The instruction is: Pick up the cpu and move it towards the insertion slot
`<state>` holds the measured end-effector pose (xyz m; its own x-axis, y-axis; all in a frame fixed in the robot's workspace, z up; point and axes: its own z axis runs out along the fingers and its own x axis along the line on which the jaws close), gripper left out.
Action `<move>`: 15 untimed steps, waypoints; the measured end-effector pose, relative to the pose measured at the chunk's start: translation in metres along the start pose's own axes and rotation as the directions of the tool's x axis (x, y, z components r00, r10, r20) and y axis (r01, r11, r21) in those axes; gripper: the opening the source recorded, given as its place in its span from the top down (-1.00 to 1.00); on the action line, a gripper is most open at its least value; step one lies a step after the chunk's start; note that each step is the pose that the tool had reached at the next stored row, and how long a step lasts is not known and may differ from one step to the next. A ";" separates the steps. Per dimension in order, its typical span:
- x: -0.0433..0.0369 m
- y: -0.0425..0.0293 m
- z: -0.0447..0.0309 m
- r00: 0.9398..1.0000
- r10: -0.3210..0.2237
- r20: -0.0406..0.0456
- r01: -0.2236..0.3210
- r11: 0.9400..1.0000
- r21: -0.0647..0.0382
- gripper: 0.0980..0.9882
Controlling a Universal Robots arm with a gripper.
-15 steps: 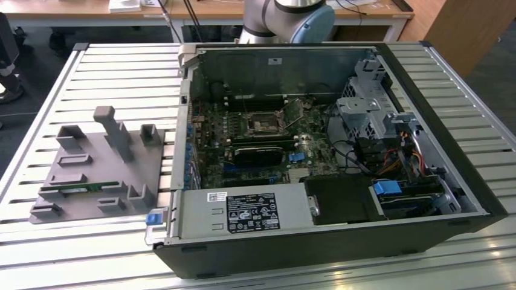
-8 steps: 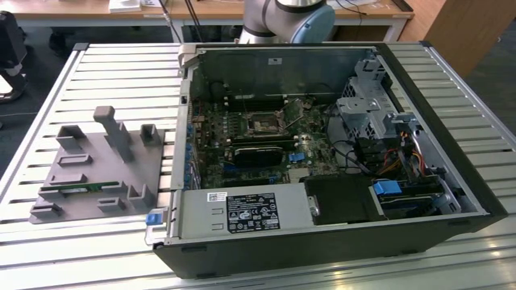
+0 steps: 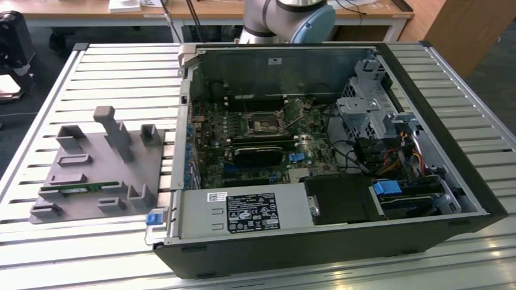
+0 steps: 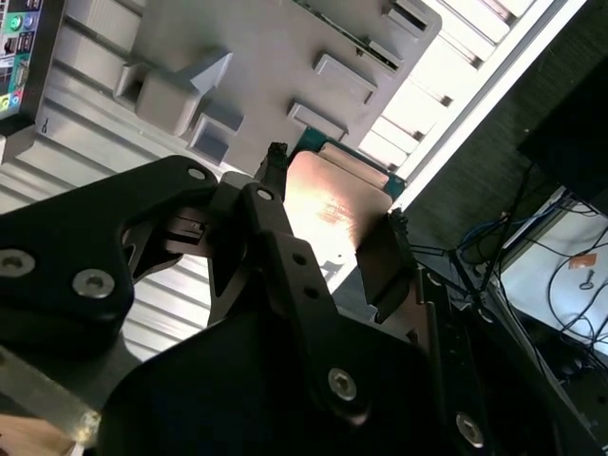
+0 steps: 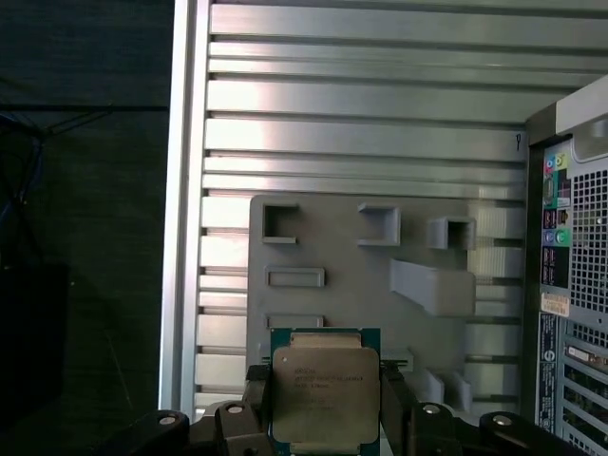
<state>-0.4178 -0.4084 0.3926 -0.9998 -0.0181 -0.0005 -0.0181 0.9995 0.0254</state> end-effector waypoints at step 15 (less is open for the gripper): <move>-0.0100 -0.0002 0.0001 1.000 0.000 0.000 0.000 1.000 0.000 0.00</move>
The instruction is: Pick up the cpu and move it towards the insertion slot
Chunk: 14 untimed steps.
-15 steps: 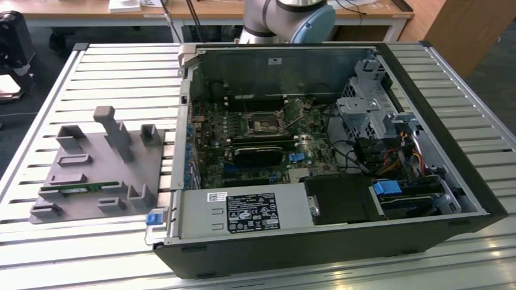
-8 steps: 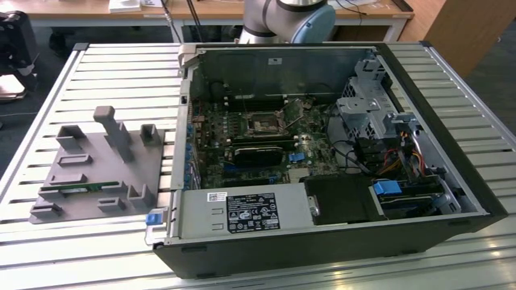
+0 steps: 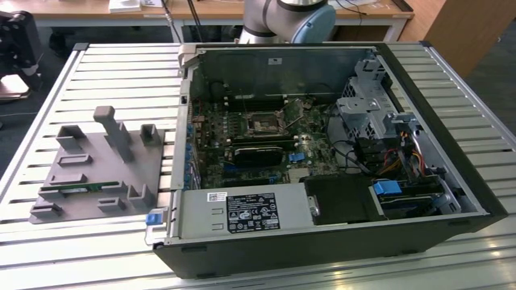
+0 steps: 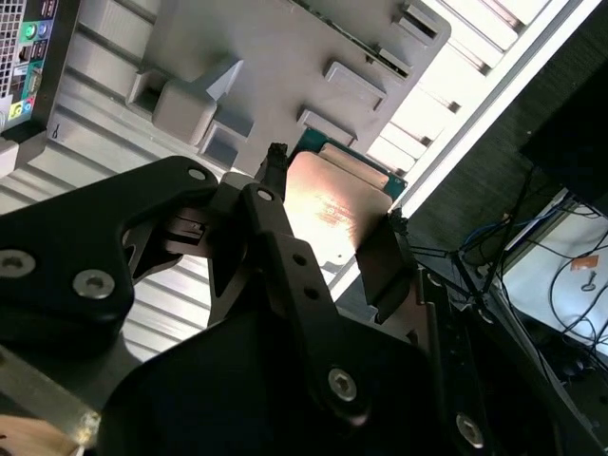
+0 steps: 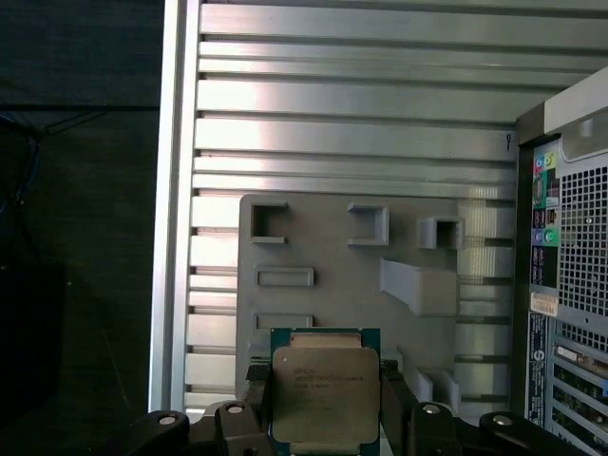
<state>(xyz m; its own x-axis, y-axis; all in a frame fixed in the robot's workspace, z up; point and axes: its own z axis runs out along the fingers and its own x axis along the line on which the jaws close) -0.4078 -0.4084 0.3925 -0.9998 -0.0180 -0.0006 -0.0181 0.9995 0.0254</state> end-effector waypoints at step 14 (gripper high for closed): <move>-0.0060 -0.0001 0.0000 1.000 0.000 0.000 0.000 1.000 0.000 0.00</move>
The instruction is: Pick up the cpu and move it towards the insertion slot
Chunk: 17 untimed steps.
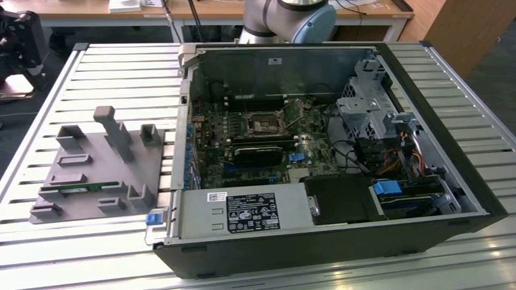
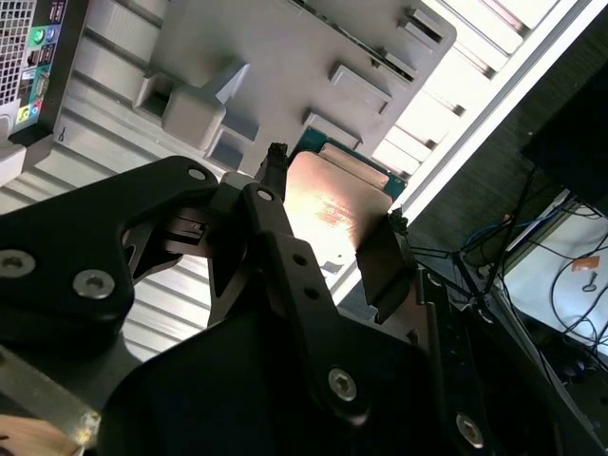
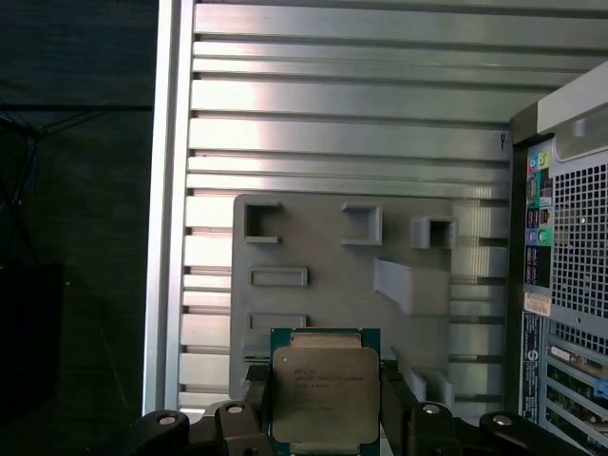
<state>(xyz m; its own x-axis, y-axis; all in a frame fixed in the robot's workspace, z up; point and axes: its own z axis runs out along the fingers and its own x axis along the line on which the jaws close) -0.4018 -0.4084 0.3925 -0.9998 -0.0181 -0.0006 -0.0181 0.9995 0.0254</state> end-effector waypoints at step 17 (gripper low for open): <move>-0.0058 -0.0001 0.0000 1.000 0.000 0.000 0.000 1.000 0.000 0.00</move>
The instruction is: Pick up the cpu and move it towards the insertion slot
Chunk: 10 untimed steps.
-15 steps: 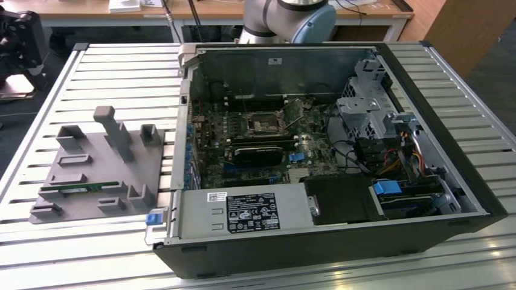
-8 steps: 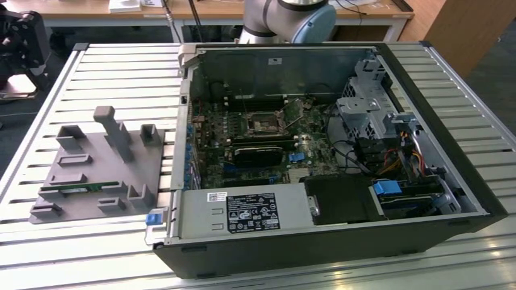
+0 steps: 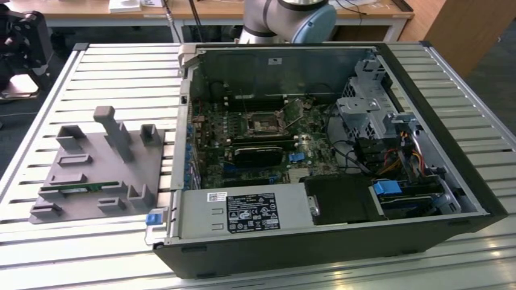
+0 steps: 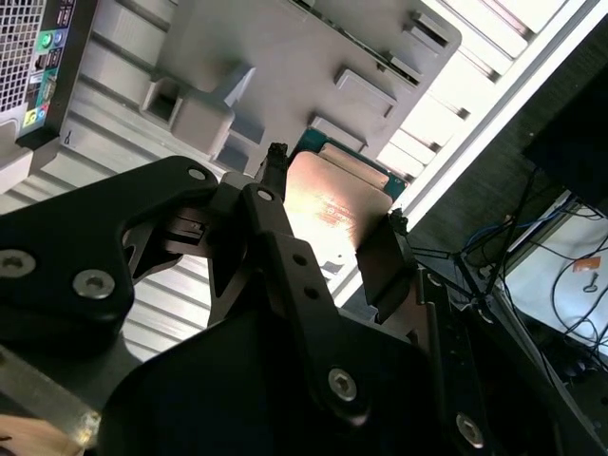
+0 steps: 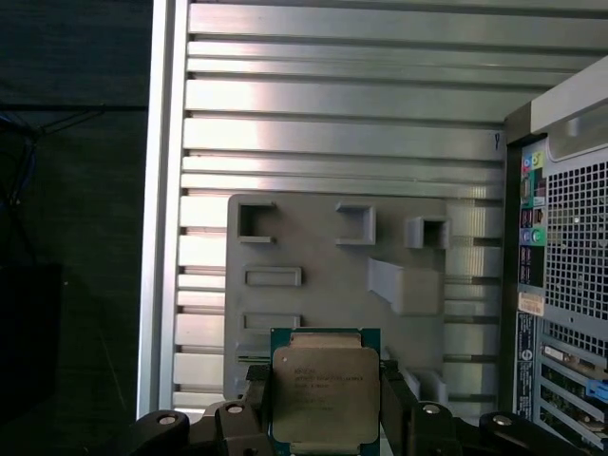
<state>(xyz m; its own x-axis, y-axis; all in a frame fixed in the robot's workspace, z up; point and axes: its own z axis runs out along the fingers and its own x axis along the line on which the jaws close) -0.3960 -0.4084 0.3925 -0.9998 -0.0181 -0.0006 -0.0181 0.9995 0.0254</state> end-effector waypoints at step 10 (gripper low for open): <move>-0.0032 -0.0001 0.0000 1.000 0.000 0.000 0.000 1.000 0.000 0.00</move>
<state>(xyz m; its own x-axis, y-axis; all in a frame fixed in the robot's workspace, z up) -0.3928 -0.4084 0.3925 -0.9998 -0.0181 -0.0006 -0.0181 0.9995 0.0255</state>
